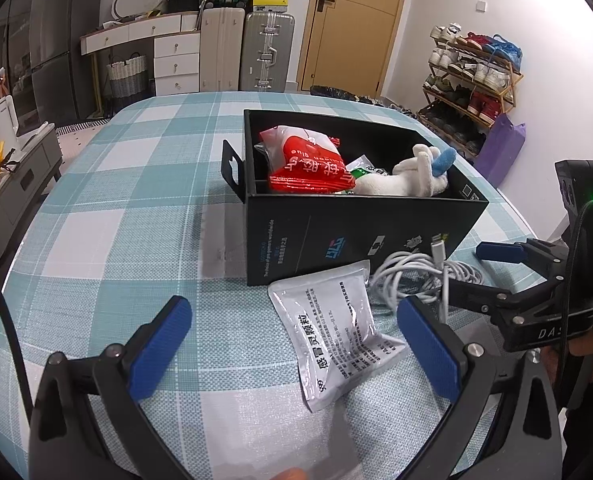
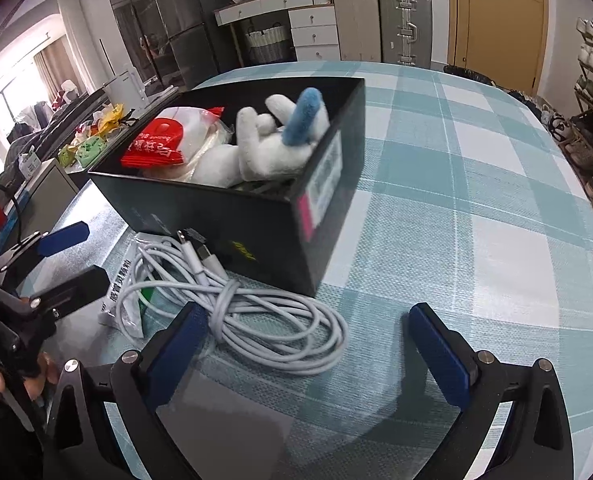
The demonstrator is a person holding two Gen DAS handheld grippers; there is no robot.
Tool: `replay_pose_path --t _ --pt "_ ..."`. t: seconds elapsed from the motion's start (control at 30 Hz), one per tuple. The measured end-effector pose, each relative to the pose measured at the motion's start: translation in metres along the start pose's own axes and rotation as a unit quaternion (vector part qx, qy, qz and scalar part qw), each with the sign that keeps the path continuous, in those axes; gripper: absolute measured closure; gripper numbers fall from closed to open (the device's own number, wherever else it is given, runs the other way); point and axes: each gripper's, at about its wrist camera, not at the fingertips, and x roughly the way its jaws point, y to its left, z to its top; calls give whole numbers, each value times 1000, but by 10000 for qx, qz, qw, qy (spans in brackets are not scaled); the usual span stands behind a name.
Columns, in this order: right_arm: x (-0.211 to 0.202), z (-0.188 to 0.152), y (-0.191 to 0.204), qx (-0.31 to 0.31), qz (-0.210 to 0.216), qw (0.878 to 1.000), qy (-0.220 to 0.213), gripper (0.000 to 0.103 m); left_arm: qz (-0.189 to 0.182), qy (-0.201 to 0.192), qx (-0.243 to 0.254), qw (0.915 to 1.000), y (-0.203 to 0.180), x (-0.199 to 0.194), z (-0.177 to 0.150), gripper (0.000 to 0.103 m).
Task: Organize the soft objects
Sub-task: 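Move the right gripper to the coiled white cable and grasp it, then grasp the white printed sachet with the left gripper while the right holds the cable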
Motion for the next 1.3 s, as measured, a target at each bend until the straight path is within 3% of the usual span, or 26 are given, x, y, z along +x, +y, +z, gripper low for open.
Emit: replay_pose_path --t 0.4,0.57,0.77,0.93,1.13,1.3 --pt "-4 0 3 -73 71 9998 -153 3 -9 7 -2 10000 0 -1 0 0" --pt "2 3 9 -47 140 9997 -178 15 -7 6 -7 10000 0 -1 0 0" --pt "-2 3 13 -181 374 9989 -208 39 -2 4 -6 10000 0 -1 0 0" --pt "-9 2 14 -359 557 9977 -126 68 2 10 -2 10000 0 0 0 0" --pt "-18 0 11 -454 632 9969 -100 79 68 35 39 10000 -1 1 -1 0" --pt "-28 -2 9 -554 758 9954 -179 82 234 82 244 9994 -10 3 -3 0"
